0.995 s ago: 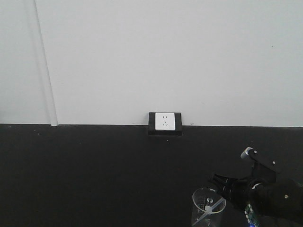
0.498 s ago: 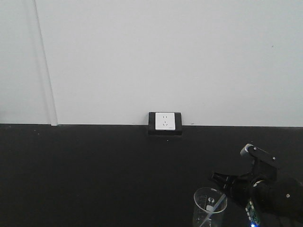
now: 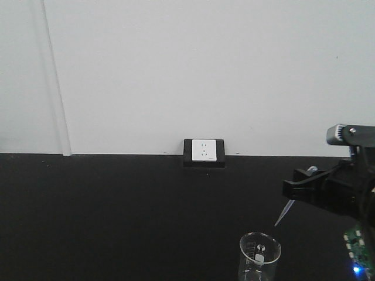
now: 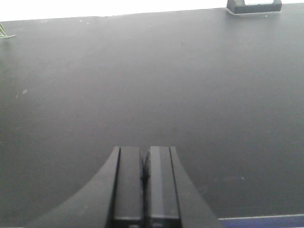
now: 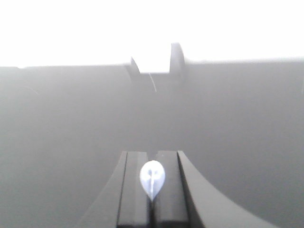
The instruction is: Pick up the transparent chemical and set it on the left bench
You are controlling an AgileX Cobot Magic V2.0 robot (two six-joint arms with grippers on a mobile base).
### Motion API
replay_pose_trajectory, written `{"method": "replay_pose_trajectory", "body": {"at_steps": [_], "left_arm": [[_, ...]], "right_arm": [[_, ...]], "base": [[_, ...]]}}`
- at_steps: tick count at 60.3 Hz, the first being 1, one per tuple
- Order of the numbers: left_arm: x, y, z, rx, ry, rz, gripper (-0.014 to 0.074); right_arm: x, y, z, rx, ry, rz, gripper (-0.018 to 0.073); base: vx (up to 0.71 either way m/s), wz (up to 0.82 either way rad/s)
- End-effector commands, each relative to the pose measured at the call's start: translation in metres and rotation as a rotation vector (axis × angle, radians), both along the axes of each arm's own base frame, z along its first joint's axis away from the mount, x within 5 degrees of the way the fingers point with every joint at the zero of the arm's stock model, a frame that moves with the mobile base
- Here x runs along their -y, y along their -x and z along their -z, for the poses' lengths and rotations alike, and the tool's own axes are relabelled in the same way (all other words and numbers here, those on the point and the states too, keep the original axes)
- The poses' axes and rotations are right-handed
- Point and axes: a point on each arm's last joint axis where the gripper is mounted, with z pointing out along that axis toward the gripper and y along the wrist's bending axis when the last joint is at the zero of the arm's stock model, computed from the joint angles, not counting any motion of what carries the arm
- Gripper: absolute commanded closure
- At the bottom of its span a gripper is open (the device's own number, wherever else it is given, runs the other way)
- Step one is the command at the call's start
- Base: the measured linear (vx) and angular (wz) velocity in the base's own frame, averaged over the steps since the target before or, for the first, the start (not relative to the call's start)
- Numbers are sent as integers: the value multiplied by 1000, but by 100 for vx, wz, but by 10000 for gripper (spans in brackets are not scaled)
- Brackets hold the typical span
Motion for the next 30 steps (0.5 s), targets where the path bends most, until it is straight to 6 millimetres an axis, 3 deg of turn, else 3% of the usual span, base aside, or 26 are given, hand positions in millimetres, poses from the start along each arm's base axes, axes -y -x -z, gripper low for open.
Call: {"method": "replay_pose_trajectory", "body": {"at_steps": [1,7,19,30], "left_arm": [[0,1,-3,81,14,1,600],[0,1,-3,81,14,1,600],[0,1,-3,81,14,1,600],[0,1,-3,81,14,1,600]], "right_arm": [[9,34,-33,178,21,15,562],[18,71,-34,256,39,23,562],[32,137,-11,341,50,19,562],[37,166,10,363,44,7,562]], "base": [[0,0],[0,0],[0,0],[0,0]]}}
